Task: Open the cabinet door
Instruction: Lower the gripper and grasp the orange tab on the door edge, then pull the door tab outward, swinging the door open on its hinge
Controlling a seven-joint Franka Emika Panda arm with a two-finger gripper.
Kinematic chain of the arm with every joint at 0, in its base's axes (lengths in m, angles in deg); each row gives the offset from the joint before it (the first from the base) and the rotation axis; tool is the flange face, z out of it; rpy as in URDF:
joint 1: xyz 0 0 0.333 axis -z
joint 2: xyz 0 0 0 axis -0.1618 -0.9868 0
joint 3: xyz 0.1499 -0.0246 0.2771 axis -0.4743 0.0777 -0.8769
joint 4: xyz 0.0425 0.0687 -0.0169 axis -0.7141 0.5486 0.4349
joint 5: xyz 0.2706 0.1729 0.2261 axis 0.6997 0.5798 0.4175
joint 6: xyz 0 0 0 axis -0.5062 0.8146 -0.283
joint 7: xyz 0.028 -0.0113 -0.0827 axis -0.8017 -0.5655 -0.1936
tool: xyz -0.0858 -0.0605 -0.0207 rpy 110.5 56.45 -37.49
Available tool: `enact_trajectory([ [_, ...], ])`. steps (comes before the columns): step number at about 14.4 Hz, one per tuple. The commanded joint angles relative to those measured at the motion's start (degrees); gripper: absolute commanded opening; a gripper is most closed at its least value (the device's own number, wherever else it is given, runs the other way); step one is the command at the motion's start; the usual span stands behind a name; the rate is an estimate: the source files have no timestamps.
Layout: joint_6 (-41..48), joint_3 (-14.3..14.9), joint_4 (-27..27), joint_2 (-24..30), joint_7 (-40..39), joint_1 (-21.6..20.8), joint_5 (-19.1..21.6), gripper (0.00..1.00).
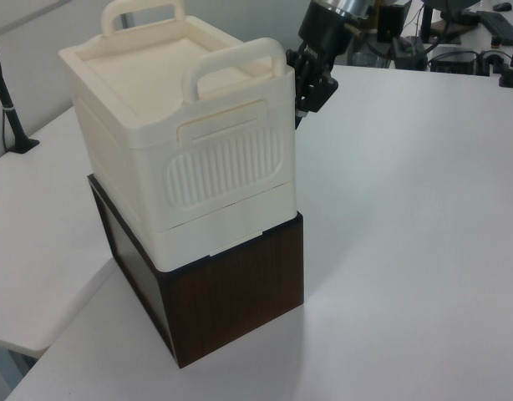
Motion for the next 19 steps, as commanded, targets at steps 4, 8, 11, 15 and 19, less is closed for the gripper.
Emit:
enact_trajectory([
  [4, 0.3, -0.5, -0.2, 0.0, -1.3, 1.1, 1.0, 0.00],
  [8, 7.8, 0.4, 0.4, 1.6, -1.5, 2.2, 0.9, 0.00],
  [11, 13.5, 0.5, 0.7, 2.7, -0.9, 6.0, 1.1, 0.61],
  [15, 19.5, 0.6, 0.3, 5.4, -1.5, 10.4, 0.5, 0.98],
  [19, 20.1, 0.6, 0.0, 9.1, -1.3, 12.1, 0.6, 1.00],
])
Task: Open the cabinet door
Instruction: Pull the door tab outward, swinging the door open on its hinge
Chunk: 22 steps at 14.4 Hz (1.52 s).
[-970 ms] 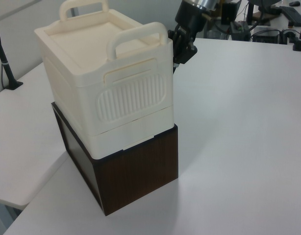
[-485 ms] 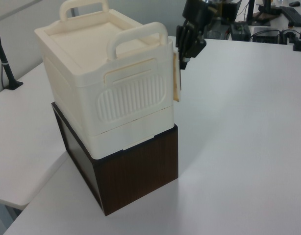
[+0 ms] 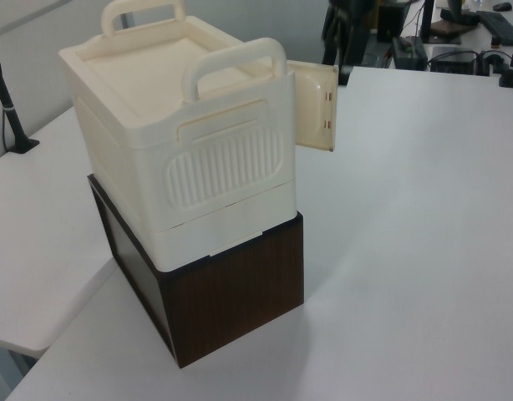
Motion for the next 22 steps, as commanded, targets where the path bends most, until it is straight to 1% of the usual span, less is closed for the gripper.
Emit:
enact_trajectory([
  [1, 1.9, 0.1, 0.7, 4.7, -0.5, 0.2, 0.3, 1.00],
  [4, 3.0, 0.4, 0.6, 5.9, -0.4, 0.5, 1.2, 1.00],
  [6, 2.8, -0.2, -1.3, 5.8, -0.2, -0.4, 1.3, 1.00],
  [10, 2.0, -0.8, -1.2, 5.1, -0.1, -4.2, 2.8, 1.00],
  [12, 0.2, -0.9, -0.9, 4.6, 0.0, -5.6, 4.0, 1.00],
  [14, -0.7, -0.8, -0.8, 3.7, 0.0, -7.0, 4.2, 1.00],
  [20, -1.0, -0.9, -0.8, -0.5, -0.1, -7.2, 3.7, 1.00],
  [22, -1.0, -0.2, -0.8, -0.9, -0.5, -6.5, 3.4, 1.00],
])
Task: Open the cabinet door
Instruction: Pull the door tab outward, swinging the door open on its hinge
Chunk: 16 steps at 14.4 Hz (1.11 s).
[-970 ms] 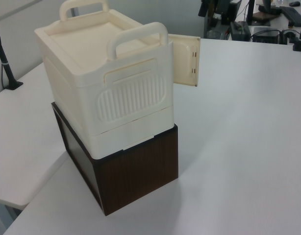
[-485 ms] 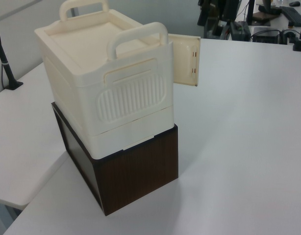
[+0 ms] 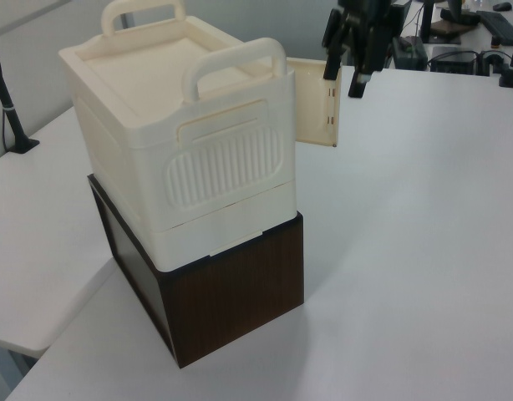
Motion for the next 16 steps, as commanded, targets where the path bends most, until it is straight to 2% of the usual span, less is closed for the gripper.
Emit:
enact_trajectory([
  [1, -1.0, 1.3, -0.1, -0.8, -0.7, 1.3, 0.3, 1.00],
  [3, -0.9, 1.6, -0.1, -0.6, -0.2, 4.2, 0.3, 1.00],
  [6, -0.9, 2.0, -0.1, -0.5, 0.3, 5.8, 0.0, 1.00],
  [9, -1.5, 2.0, 0.0, -0.9, 0.6, 9.4, -2.9, 1.00],
  [14, -10.3, 2.0, 1.4, -1.6, 1.0, 16.5, -3.3, 1.00],
  [16, -13.2, 2.0, 1.4, -2.1, 1.1, 17.6, -3.3, 1.00],
])
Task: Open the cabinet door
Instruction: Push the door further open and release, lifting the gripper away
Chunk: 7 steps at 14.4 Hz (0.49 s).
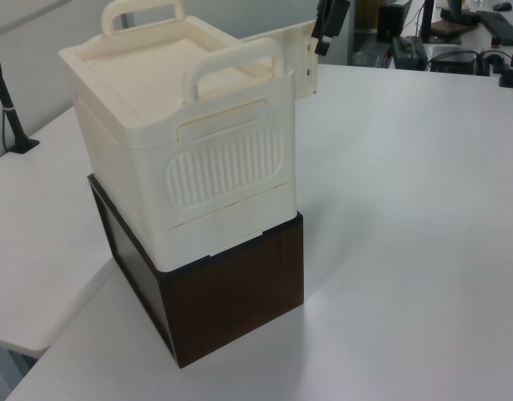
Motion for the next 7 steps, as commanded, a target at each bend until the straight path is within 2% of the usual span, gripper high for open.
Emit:
enact_trajectory([
  [1, -5.1, 0.0, 1.3, -0.5, 1.0, 1.7, -0.7, 1.00],
  [7, -7.1, 0.0, 2.0, -1.4, 0.7, 3.8, -2.1, 1.00],
])
